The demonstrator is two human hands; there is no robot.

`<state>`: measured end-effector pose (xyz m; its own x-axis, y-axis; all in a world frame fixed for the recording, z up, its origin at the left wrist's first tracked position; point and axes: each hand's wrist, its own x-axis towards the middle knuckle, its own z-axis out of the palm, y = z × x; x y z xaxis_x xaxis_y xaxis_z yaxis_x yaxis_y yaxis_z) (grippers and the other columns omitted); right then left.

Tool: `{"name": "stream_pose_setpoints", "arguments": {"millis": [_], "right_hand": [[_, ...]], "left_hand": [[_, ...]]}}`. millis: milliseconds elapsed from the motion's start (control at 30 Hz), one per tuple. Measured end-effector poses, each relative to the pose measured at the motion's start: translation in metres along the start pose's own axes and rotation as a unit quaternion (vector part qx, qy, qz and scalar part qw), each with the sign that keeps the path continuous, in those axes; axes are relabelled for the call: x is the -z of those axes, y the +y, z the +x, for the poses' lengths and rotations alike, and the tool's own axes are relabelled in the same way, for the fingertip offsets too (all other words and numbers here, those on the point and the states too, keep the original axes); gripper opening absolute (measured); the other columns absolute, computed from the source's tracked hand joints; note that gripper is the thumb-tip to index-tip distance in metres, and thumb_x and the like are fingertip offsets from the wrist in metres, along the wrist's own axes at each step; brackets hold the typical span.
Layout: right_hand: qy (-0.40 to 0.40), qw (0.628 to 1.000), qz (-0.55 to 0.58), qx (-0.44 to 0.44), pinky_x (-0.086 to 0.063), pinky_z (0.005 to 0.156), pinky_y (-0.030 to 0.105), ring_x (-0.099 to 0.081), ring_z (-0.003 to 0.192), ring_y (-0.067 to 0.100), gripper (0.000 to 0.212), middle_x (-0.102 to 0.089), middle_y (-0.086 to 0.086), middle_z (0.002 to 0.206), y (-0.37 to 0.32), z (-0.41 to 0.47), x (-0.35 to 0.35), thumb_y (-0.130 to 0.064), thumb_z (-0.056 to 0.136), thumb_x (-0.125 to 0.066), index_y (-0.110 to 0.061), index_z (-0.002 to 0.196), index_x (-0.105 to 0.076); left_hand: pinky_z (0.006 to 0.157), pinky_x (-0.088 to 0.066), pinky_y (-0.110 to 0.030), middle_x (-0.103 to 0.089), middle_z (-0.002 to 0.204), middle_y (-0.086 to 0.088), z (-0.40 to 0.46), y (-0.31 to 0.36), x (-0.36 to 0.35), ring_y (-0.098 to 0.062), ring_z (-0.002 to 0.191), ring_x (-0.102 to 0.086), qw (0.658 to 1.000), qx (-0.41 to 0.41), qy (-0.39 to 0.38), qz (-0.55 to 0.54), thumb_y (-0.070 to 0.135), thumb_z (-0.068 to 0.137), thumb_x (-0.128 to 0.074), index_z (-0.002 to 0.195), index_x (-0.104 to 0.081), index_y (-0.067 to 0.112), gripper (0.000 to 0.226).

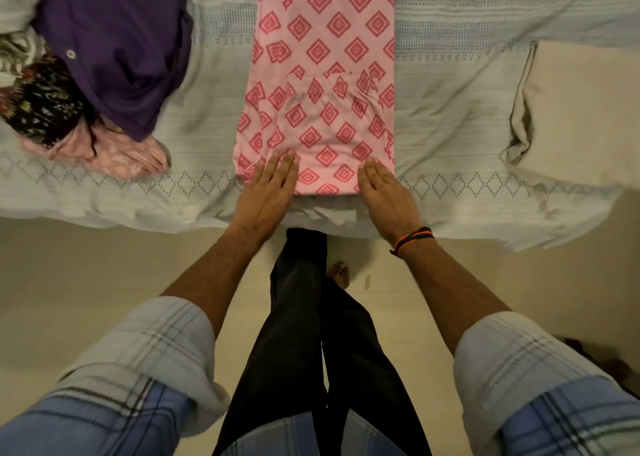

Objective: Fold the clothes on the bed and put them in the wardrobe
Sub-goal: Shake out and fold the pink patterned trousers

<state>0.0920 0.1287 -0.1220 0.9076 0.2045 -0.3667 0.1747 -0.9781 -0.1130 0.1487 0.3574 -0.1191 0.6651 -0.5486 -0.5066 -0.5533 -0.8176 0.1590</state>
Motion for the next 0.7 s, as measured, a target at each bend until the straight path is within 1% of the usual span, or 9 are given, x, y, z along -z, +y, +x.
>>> {"name": "stream_pose_setpoints", "arguments": {"millis": [67, 133, 200, 267, 300, 400, 467, 567, 700], "right_hand": [[0.027, 1.000, 0.004, -0.001, -0.055, 0.087, 0.045, -0.068, 0.104, 0.037, 0.048, -0.068, 0.028, 0.112, 0.002, -0.005, 0.011, -0.002, 0.079, -0.035, 0.010, 0.114, -0.066], [0.049, 0.999, 0.015, -0.008, -0.056, 0.085, 0.045, -0.069, 0.101, 0.037, 0.046, -0.069, 0.027, 0.109, 0.001, -0.011, 0.024, 0.000, 0.078, -0.038, 0.010, 0.112, -0.067], [0.061, 0.998, 0.029, -0.014, -0.056, 0.085, 0.047, -0.069, 0.102, 0.039, 0.040, -0.069, 0.028, 0.110, -0.003, -0.022, 0.038, 0.008, 0.075, -0.054, 0.010, 0.113, -0.066], [0.057, 0.997, 0.044, -0.026, -0.057, 0.081, 0.048, -0.069, 0.100, 0.039, 0.046, -0.069, 0.028, 0.109, -0.006, -0.036, 0.053, 0.015, 0.066, -0.069, 0.011, 0.111, -0.067], [0.055, 0.997, 0.050, -0.029, -0.057, 0.079, 0.048, -0.069, 0.100, 0.040, 0.047, -0.069, 0.027, 0.109, -0.008, -0.042, 0.058, 0.016, 0.064, -0.071, 0.010, 0.111, -0.067], [0.047, 0.996, 0.067, -0.026, -0.054, 0.088, 0.047, -0.062, 0.115, 0.040, 0.042, -0.063, 0.025, 0.125, -0.017, -0.073, 0.076, 0.010, 0.082, -0.057, 0.006, 0.124, -0.061], [0.004, 0.998, 0.059, -0.036, -0.051, 0.089, 0.046, -0.056, 0.121, 0.036, 0.040, -0.059, 0.020, 0.132, -0.022, -0.090, 0.081, 0.004, 0.091, -0.047, 0.000, 0.130, -0.056], [-0.033, 0.998, 0.039, -0.037, -0.053, 0.085, 0.045, -0.057, 0.116, 0.035, 0.036, -0.060, 0.013, 0.128, -0.028, -0.117, 0.081, -0.002, 0.092, -0.046, -0.007, 0.126, -0.055], [-0.054, 0.997, 0.035, -0.034, -0.051, 0.085, 0.045, -0.060, 0.109, 0.034, 0.030, -0.064, 0.012, 0.120, -0.036, -0.137, 0.082, -0.004, 0.091, -0.050, -0.011, 0.119, -0.060]], "left_hand": [[0.122, -0.013, -0.049, -0.009, 0.162, -0.019, -0.005, 0.001, 0.011, -0.034, 0.150, -0.010, 1.000, -0.002, -0.003, -0.002, 0.006, 0.096, -0.052, 0.154, -0.013, 0.002, 0.071], [0.121, -0.016, -0.049, -0.013, 0.162, -0.018, -0.009, 0.005, 0.021, -0.034, 0.150, -0.014, 1.000, 0.005, -0.006, -0.003, 0.004, 0.096, -0.051, 0.154, -0.016, 0.002, 0.068], [0.121, -0.018, -0.048, -0.017, 0.161, -0.017, -0.019, 0.011, 0.034, -0.034, 0.149, -0.017, 1.000, 0.012, -0.002, -0.002, 0.003, 0.096, -0.051, 0.153, -0.019, 0.002, 0.066], [0.120, -0.022, -0.047, -0.021, 0.160, -0.017, -0.033, 0.017, 0.049, -0.035, 0.148, -0.021, 1.000, 0.011, 0.005, -0.006, 0.003, 0.095, -0.051, 0.152, -0.022, 0.001, 0.064], [0.119, -0.023, -0.046, -0.022, 0.160, -0.016, -0.040, 0.020, 0.055, -0.034, 0.147, -0.022, 1.000, 0.011, 0.004, -0.001, 0.004, 0.096, -0.052, 0.152, -0.022, 0.002, 0.064], [0.114, -0.030, -0.043, -0.028, 0.159, -0.012, -0.070, 0.033, 0.070, -0.030, 0.146, -0.027, 1.000, 0.019, 0.003, 0.015, 0.009, 0.097, -0.052, 0.152, -0.026, 0.006, 0.061], [0.109, -0.037, -0.043, -0.033, 0.157, -0.010, -0.087, 0.043, 0.072, -0.028, 0.143, -0.033, 1.000, 0.018, 0.001, 0.021, 0.011, 0.098, -0.051, 0.149, -0.031, 0.009, 0.055], [0.104, -0.042, -0.043, -0.040, 0.152, -0.009, -0.116, 0.061, 0.071, -0.026, 0.137, -0.039, 1.000, 0.017, -0.002, 0.025, 0.008, 0.097, -0.050, 0.145, -0.037, 0.010, 0.050], [0.100, -0.042, -0.038, -0.048, 0.144, -0.011, -0.142, 0.074, 0.067, -0.027, 0.129, -0.047, 0.999, 0.021, -0.001, 0.028, 0.006, 0.096, -0.046, 0.139, -0.044, 0.010, 0.043]]}}
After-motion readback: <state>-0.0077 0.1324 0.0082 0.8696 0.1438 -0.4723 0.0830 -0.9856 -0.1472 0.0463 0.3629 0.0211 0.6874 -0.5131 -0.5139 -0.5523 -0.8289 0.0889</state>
